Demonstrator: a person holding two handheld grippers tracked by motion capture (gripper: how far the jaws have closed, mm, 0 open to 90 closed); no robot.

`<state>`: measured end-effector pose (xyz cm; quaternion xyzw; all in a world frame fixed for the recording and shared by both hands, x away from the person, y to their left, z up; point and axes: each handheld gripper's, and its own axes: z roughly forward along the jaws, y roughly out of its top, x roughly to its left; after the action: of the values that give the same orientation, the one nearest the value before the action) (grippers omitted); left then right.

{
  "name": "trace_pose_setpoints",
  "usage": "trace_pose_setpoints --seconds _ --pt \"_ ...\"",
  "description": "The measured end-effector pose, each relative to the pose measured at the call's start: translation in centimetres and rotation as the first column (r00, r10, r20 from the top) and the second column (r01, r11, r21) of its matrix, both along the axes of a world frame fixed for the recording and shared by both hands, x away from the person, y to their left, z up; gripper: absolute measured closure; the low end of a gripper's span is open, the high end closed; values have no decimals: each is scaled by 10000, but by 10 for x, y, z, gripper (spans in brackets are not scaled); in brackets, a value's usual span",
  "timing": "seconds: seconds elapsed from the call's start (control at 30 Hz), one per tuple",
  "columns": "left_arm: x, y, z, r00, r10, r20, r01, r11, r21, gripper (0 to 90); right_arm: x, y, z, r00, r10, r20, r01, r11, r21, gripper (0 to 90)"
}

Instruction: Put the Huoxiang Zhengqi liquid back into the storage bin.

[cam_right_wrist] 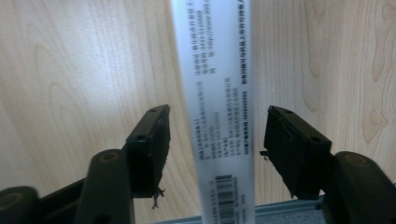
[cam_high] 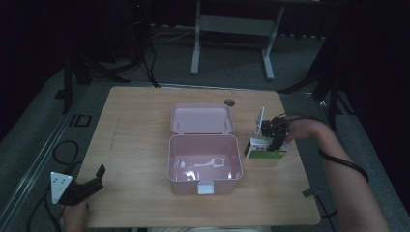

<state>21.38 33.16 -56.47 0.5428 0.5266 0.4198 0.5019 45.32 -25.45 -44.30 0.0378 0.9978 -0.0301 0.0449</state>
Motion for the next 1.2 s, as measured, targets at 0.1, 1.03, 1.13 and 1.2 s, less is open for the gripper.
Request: trace_pose_setpoints --seconds 0.1,1.03,1.13,1.2 --pt "0 0 0 10000 12 -16 -12 10000 6 2 4 0 -5 9999 12 -141 -15 9998 -188 464" --pt "0 0 0 10000 21 -10 -21 10000 -14 2 6 4 -26 9970 102 -770 -142 9986 -512 611" --pt "0 0 0 10000 23 3 -23 10000 -31 2 5 4 -25 9967 232 -772 -272 9983 -517 617" --pt "0 0 0 10000 19 -3 -19 10000 -32 2 5 4 -25 9967 215 -783 -257 9982 -537 618"
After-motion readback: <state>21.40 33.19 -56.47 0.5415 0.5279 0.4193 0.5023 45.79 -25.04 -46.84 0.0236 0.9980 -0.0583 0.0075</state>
